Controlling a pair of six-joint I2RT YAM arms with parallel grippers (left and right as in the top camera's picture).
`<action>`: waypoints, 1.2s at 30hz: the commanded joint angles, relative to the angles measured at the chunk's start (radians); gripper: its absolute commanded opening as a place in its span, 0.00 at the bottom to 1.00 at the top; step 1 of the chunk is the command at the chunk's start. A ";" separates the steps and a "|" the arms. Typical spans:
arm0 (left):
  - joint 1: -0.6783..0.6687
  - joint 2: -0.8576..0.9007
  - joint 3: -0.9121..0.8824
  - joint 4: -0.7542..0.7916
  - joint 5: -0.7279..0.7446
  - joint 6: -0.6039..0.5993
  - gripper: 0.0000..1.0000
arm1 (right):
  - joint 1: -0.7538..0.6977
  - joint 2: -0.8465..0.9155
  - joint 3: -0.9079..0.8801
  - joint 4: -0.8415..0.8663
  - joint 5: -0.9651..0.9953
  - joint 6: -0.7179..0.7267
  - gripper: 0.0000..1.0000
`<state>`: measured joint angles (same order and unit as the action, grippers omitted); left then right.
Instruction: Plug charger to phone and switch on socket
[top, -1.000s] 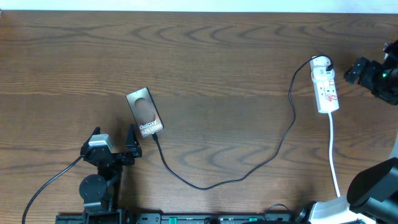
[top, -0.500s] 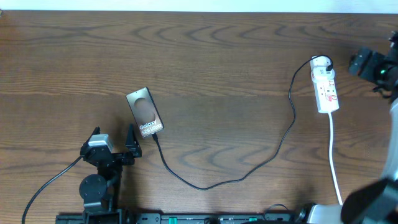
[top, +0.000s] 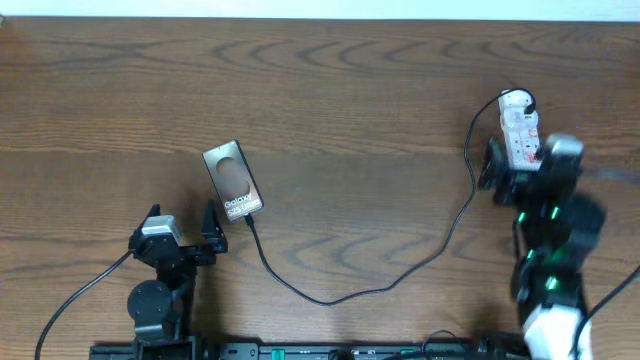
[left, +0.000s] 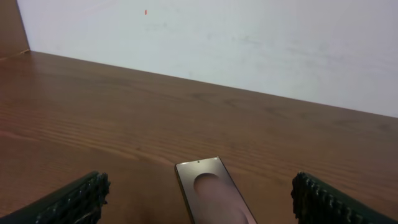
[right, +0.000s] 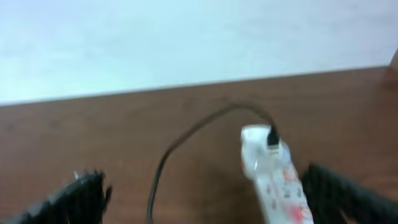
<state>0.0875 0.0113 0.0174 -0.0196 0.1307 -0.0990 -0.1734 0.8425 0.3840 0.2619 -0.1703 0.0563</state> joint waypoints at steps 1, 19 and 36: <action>-0.005 -0.007 -0.013 -0.040 0.014 0.017 0.95 | 0.018 -0.169 -0.179 0.110 0.007 -0.005 0.99; -0.005 -0.007 -0.013 -0.040 0.014 0.016 0.95 | 0.018 -0.546 -0.378 -0.152 0.027 -0.016 0.99; -0.005 -0.007 -0.013 -0.040 0.014 0.017 0.96 | 0.021 -0.837 -0.378 -0.326 0.049 -0.028 0.99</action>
<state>0.0875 0.0105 0.0174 -0.0200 0.1310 -0.0959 -0.1612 0.0380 0.0067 -0.0612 -0.1349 0.0410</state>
